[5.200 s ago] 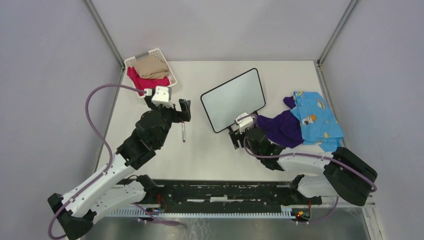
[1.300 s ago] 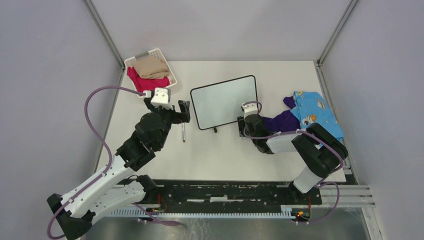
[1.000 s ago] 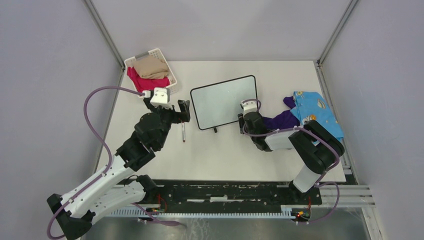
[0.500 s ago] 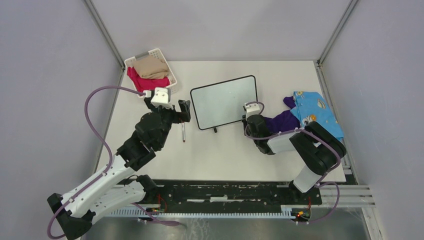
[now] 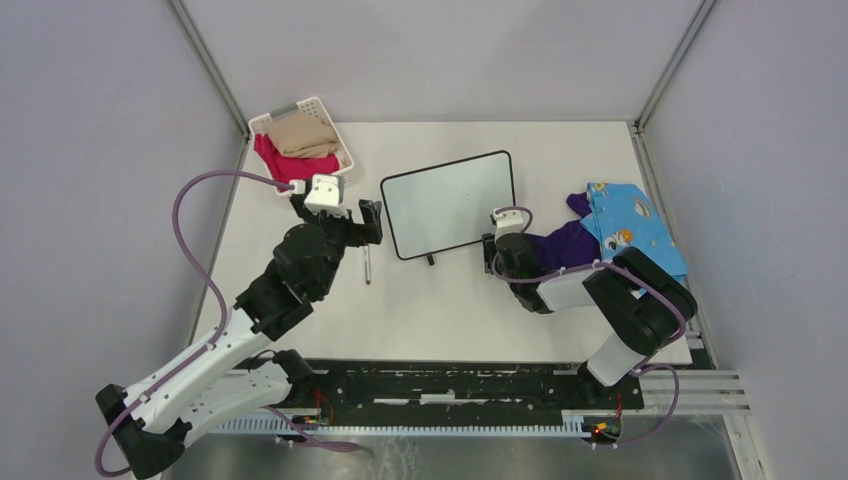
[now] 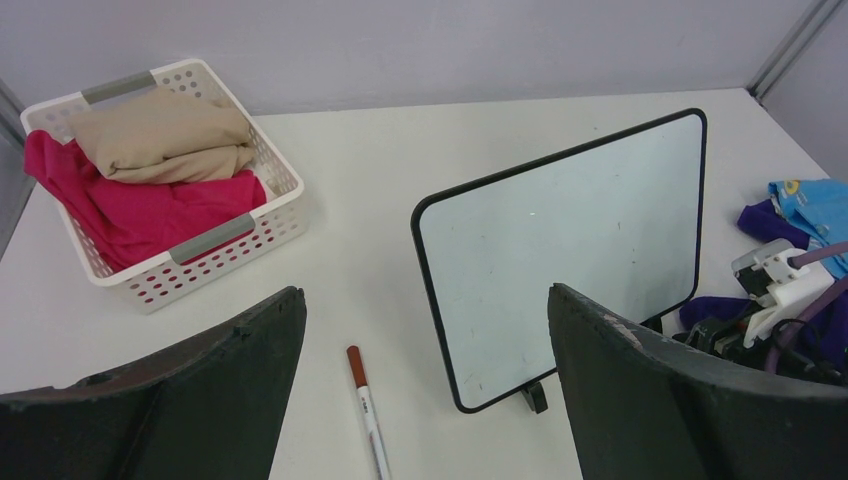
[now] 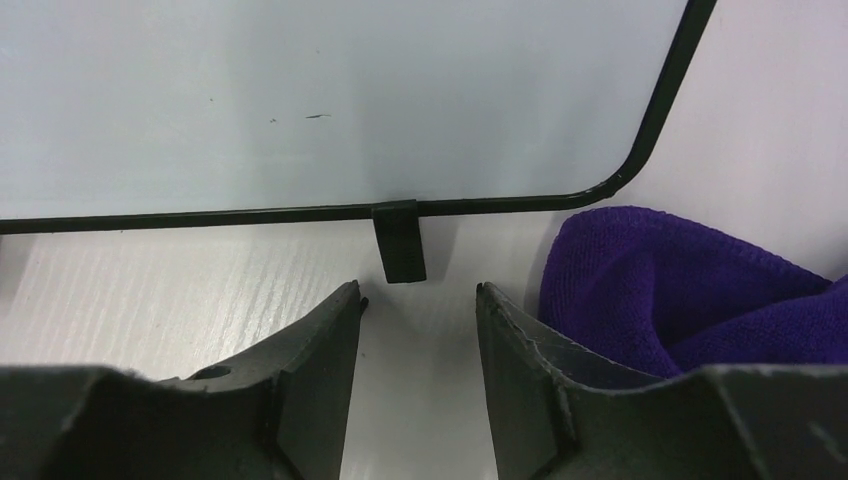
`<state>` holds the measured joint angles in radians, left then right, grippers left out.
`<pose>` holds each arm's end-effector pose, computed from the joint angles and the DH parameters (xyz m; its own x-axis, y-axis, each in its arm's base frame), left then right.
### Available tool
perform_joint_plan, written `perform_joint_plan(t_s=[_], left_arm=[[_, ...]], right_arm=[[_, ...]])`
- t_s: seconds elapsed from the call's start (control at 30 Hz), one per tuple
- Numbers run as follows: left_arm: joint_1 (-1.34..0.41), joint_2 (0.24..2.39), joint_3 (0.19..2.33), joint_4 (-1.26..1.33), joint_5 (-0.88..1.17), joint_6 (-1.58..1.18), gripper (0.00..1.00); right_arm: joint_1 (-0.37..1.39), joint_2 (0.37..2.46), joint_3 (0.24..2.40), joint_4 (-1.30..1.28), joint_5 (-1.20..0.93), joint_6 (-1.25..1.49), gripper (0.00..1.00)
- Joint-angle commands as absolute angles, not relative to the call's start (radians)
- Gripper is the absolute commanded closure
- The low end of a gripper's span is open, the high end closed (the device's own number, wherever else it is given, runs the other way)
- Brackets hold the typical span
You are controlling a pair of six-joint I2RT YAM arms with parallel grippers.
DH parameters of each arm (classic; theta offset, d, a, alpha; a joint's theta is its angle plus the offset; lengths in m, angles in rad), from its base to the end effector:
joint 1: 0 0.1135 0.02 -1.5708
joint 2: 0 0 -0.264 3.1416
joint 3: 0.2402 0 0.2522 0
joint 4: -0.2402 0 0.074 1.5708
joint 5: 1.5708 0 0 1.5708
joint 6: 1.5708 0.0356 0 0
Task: Write a sentence on the whiteboard
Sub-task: Move the whiteboard to the center of the board.
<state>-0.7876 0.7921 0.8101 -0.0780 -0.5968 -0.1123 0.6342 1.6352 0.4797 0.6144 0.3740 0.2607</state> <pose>0.1424 -0.1146 0.3596 -0.0634 -0.0677 -0.9957 0.1844 0.9797 -0.0784 0.2353 0.1569 0.1218 -0.4780 -0.0538 -0.8767 -0.1822 0.9825 0.0391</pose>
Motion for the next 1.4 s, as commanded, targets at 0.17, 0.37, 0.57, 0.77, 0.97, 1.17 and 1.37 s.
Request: perform_joint_plan(t_s=[0.17,0.37,0.57,0.77,0.97,1.17,1.37], left_arm=[[-0.793,0.787,0.811,-0.034,-0.602,-0.09,0.05],[-0.793,0.782,0.813,-0.034,-0.598,-0.091,0.05],[-0.793,0.781,0.813,-0.032,-0.594,-0.093,0.05],[-0.793,0.777,0.813,-0.034,-0.592,-0.096,0.05],[-0.793,0.779,0.813,-0.035,-0.588,-0.097,0.05],[-0.794,0.782,0.813,-0.037,-0.588,-0.097,0.05],[-0.795,0.788,0.814,-0.037,-0.589,-0.099,0.05]], right_arm=[[0.618,1.683,0.594,0.562,0.388,0.201,0.58],[0.617,1.712,0.622,0.555,0.38,0.193,0.66],[0.618,1.711,0.612,0.563,0.352,0.198,0.78],[0.628,1.669,0.538,0.58,0.324,0.234,0.86],[0.666,1.61,0.474,0.567,0.331,0.246,0.88],[0.71,1.585,0.461,0.527,0.345,0.252,0.89],[0.734,1.584,0.466,0.486,0.361,0.328,0.91]])
